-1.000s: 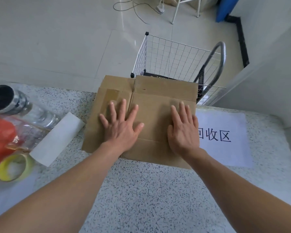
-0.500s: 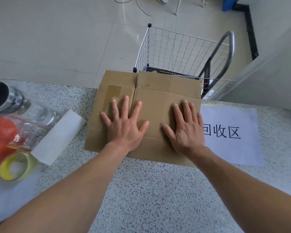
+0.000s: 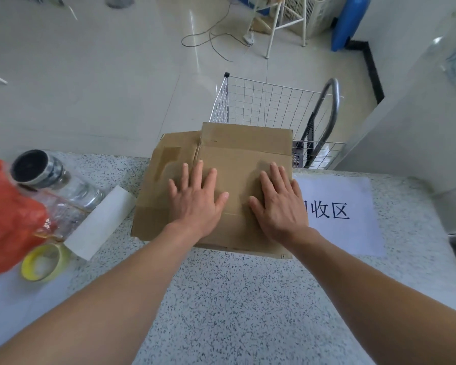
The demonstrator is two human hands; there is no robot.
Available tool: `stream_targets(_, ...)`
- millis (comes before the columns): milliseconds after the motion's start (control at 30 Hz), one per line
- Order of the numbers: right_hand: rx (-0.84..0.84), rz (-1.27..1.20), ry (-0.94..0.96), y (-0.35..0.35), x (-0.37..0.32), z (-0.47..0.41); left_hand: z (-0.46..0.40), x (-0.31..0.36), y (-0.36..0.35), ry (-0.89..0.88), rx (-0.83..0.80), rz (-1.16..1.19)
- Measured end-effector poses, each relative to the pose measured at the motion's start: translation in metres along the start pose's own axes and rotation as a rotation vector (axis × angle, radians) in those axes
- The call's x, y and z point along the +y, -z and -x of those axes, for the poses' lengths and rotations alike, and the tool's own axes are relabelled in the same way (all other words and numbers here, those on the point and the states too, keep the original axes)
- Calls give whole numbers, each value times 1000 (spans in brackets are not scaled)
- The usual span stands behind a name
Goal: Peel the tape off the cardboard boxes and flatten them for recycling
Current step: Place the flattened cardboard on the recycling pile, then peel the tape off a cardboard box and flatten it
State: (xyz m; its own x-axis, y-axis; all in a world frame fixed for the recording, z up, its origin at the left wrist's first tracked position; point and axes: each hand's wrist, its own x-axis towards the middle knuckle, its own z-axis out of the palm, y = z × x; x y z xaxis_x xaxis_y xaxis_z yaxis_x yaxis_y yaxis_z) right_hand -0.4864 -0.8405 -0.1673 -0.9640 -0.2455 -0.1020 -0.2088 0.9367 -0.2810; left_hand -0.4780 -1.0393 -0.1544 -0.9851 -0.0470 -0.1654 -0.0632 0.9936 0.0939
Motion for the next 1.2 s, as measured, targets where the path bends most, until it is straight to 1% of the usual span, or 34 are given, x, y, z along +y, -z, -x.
stream_targets(200,59,-85,32,48,10,39,34,48,37,-94,56,15)
stream_targets(333,109,-140,12,82,38,89,73,100,56,-172,72,14)
stream_targets(567,184,-160,-171,127,139,225,161,231,64,-414,83,21)
stream_targets(700,285,-110,-263,147,210,310,202,319,57,-573,56,39)
stream_targets(900,412,-59,-517,182,295,432,260,455,49,-872,74,123)
stream_targets(1067,451,-61,-866,201,338,528,297,554,35,-1123,16,123)
stream_targets(1200,498,-32,-1094,208,357,600,334,617,26,-1308,-26,113)
